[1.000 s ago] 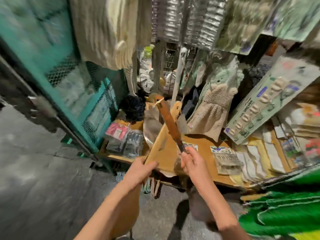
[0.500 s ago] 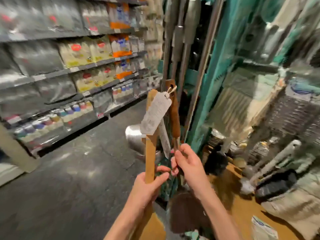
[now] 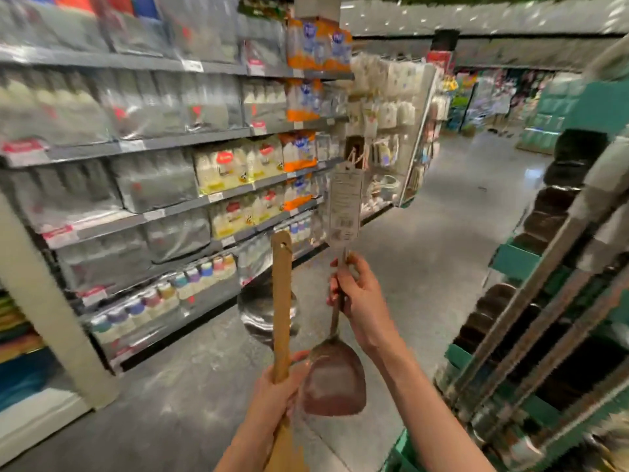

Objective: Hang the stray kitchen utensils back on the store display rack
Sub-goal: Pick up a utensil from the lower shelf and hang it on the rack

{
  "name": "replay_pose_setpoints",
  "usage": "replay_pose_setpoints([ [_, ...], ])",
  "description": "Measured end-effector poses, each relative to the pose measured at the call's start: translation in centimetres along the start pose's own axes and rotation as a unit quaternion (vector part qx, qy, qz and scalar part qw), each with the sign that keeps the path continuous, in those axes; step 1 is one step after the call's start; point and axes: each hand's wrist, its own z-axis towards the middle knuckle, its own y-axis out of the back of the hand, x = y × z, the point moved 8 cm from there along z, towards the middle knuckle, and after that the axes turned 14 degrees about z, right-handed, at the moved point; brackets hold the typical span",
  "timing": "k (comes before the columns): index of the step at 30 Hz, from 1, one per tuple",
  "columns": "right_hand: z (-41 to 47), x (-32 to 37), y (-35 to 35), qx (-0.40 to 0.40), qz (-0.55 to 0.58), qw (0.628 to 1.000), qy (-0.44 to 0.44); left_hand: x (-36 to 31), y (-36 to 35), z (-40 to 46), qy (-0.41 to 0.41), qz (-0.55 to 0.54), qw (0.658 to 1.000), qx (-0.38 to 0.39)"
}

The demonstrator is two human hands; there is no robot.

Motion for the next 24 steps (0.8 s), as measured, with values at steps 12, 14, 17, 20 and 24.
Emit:
replay_pose_setpoints([
  [12,32.0,3.3,4.1,0.013,-0.089,0.991,0.098,-11.7,-2.4,30.0,0.017,0.12,0.993,0.005],
  [14,36.6,4.7,5.6,-0.003,-0.135,0.984,0.119,-13.8,-3.7,34.6,0.001,0.128,0.992,0.016],
  [17,43.1,6.2,8.8,-0.033,-0.168,0.975,0.139,-16.8,-6.7,41.7,-0.017,0.12,0.991,0.049],
  [20,49.7,8.2,13.3,-0.085,-0.209,0.961,0.161,-19.5,-10.8,50.0,-0.045,0.121,0.989,0.067],
  [24,57.6,11.1,18.7,-0.136,-0.245,0.941,0.19,-22.6,-17.2,60.6,-0.069,0.11,0.985,0.11],
])
